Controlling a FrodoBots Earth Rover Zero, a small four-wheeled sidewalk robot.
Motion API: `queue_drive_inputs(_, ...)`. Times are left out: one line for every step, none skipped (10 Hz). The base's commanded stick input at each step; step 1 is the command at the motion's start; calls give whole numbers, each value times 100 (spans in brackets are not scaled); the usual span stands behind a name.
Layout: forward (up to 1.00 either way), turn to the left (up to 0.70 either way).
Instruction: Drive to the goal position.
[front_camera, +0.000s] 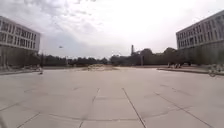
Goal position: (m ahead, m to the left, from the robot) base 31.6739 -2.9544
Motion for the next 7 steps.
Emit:
queue_drive_inputs(70, 0)
queue_drive_inputs(70, 0)
queue_drive_inputs(70, 0)
queue_drive_inputs(70, 0)
queue_drive_inputs(70, 0)
queue_drive_inputs(70, 0)
queue_drive_inputs(70, 0)
